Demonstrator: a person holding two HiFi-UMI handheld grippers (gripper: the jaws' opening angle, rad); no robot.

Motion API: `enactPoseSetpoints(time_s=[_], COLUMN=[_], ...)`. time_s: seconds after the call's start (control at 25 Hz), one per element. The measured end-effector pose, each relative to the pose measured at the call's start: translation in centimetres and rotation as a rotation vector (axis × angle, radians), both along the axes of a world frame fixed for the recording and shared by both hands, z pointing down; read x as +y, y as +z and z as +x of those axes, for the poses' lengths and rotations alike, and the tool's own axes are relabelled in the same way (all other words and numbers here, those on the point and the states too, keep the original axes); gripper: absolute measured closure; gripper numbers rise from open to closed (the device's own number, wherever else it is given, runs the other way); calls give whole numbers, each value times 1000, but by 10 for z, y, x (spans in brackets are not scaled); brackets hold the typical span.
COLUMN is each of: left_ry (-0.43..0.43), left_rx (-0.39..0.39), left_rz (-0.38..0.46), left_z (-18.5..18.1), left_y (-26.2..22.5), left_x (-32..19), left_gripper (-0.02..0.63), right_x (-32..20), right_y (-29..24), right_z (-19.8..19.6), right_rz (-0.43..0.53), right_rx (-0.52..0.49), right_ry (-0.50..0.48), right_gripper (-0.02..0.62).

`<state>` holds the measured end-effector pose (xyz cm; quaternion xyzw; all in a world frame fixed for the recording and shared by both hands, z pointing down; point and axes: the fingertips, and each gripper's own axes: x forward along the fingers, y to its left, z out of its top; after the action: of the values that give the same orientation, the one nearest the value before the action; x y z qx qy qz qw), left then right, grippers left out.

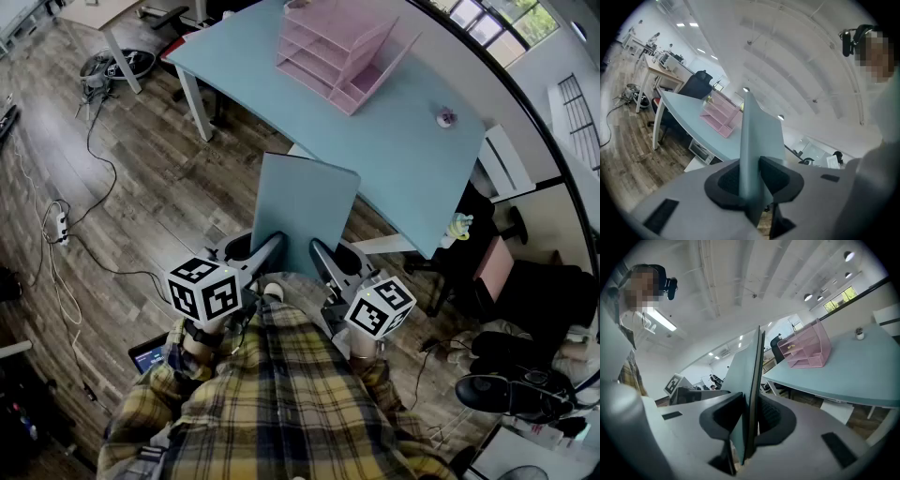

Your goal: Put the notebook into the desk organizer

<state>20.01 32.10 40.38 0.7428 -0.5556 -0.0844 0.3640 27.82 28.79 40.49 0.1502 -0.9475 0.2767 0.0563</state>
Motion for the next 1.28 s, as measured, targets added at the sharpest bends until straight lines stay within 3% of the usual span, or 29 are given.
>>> enactPoseSetpoints(time_s=[0.36, 0.64, 1.0, 1.28], left_ry=[-47, -122, -147, -123], left_rx=[-13, -17, -4, -4], left_rz=[-8, -8, 15, 20], left_z=[14, 1, -43, -107], left_y=[2, -3, 0, 1], left_x=[-1, 4, -12, -52], left_gripper=[503, 503, 502, 503], right_x=[-4, -6, -23, -62], right_y=[2, -3, -2, -1], right_z=[13, -3, -49, -112], right_rz=[-19, -12, 2, 9], right_rx=[-21, -34, -21, -26], right_ry=[-45, -116, -137, -116], right_gripper=[508, 508, 508, 508])
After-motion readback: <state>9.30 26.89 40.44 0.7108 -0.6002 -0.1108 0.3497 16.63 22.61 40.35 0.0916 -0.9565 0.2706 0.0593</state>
